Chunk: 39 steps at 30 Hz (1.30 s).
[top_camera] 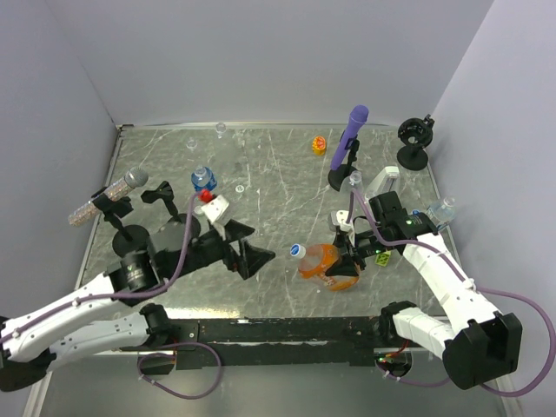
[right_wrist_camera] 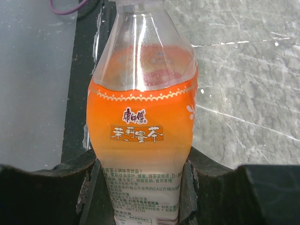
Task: Unscrew the bottle caps
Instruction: Unscrew the bottle cap from the plastic bottle.
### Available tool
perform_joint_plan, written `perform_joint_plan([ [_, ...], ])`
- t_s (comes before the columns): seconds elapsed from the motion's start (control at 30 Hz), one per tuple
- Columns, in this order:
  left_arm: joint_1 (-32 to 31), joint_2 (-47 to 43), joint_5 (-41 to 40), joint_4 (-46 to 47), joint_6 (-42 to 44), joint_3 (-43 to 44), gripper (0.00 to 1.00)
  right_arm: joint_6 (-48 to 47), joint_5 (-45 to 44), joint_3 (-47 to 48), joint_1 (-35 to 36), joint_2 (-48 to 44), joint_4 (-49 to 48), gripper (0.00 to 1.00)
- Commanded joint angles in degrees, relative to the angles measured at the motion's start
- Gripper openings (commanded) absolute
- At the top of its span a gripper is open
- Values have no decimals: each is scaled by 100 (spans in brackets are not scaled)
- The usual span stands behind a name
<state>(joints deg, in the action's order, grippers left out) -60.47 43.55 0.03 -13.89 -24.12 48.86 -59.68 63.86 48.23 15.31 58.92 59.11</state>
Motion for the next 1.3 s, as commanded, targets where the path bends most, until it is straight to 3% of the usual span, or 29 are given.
perform_joint_plan([
  [0.0,-27,-689,38,2290,1486,-1025,97,-158,110,2,42,32,-181,19],
  [0.13,-27,-725,900,2909,2156,-1476,97,-176,101,11,42,41,-172,19],
  [0.5,-27,179,2633,2892,3281,-1169,98,-219,136,-15,42,32,-172,20],
  [1.03,-27,1050,2774,2866,3958,-747,99,-255,154,-15,77,138,-154,20],
  [1.27,-27,1480,2888,2471,4248,-351,88,-246,127,-15,86,147,-154,20],
])
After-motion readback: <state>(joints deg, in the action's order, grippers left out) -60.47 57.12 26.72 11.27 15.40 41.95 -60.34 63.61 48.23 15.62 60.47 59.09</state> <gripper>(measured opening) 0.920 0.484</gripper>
